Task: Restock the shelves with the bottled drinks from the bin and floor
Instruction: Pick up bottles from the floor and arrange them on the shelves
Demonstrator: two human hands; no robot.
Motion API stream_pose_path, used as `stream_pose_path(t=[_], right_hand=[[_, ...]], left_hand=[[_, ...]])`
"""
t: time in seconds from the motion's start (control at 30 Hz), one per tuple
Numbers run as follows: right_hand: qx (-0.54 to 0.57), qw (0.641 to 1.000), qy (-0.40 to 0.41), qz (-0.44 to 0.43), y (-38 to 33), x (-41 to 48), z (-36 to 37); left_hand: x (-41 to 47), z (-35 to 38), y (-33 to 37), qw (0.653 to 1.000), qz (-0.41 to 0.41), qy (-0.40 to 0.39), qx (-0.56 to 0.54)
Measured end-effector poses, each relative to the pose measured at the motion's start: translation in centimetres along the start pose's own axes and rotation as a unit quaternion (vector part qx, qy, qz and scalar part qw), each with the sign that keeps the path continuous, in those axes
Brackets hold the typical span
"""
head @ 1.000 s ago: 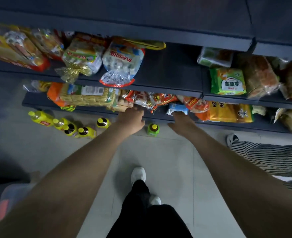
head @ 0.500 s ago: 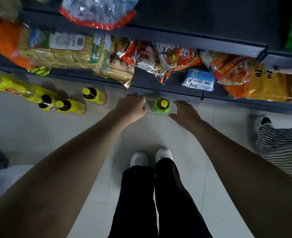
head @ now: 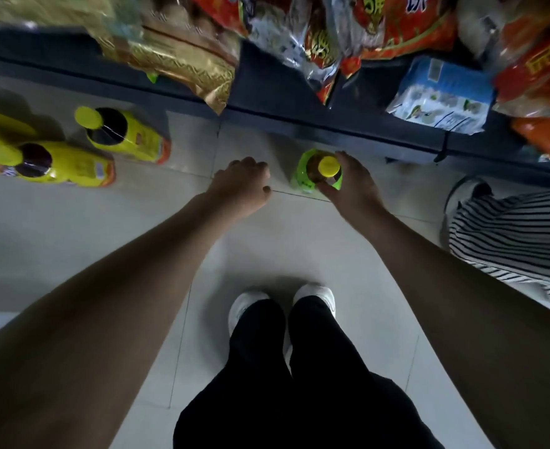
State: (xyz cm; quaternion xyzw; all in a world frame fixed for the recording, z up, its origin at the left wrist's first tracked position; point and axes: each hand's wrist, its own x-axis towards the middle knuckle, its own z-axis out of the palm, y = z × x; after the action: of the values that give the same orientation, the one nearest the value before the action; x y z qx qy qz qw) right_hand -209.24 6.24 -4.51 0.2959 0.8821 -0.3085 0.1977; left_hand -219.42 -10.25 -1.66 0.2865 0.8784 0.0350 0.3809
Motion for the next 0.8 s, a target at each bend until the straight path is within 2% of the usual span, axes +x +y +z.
stream_pose_path(t=[0.27, 0.5, 0.8], right_hand=[[0.12, 0.99, 0.069, 0.008, 1.8, 2.4, 2.5], [0.097, 0.993, 0.063, 0.011, 1.4, 1.5, 1.5], [0.091, 0.994, 0.054, 0.028, -1.1, -3.4, -3.6]], left_hand=[[3.4, 2.6, -1.2, 1.0, -0.004, -0.004, 0.011], [2.7, 1.9, -1.2, 1.0, -0.009, -0.01, -0.007], [-2.6, -0.5, 0.1, 0.995, -0.002, 0.012, -0.097]])
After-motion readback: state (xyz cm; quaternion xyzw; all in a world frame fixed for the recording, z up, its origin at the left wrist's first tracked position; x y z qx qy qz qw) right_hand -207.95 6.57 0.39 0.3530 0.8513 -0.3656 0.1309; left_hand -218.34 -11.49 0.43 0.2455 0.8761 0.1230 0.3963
